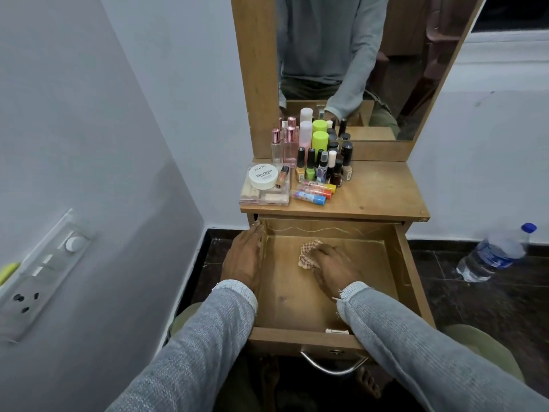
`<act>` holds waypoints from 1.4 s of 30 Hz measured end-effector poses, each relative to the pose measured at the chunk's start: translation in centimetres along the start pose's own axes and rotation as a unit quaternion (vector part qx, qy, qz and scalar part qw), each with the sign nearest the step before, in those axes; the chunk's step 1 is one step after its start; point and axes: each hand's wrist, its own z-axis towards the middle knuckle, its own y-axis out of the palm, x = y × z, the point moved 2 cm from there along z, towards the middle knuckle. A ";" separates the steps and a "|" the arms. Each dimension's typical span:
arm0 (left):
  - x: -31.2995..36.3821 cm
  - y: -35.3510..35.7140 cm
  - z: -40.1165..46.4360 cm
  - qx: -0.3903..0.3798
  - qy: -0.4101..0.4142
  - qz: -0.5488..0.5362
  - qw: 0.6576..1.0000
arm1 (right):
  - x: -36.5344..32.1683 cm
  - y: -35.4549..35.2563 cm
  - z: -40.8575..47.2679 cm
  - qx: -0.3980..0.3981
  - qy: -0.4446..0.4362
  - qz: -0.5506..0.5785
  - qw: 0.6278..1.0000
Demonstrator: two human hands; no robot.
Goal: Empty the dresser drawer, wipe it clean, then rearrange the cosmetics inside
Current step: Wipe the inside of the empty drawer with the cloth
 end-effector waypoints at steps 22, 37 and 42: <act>-0.9 1.0 0.4 -0.014 0.031 0.054 0.998 | -6.7 0.4 4.2 -0.060 -0.073 -0.101 0.990; -1.0 1.2 0.4 -0.009 0.022 0.016 1.000 | 5.3 -4.0 -0.5 -0.090 0.205 -0.110 0.968; -1.0 1.2 0.4 -0.011 0.014 0.015 1.000 | 6.5 -3.6 0.0 -0.051 0.231 -0.090 0.967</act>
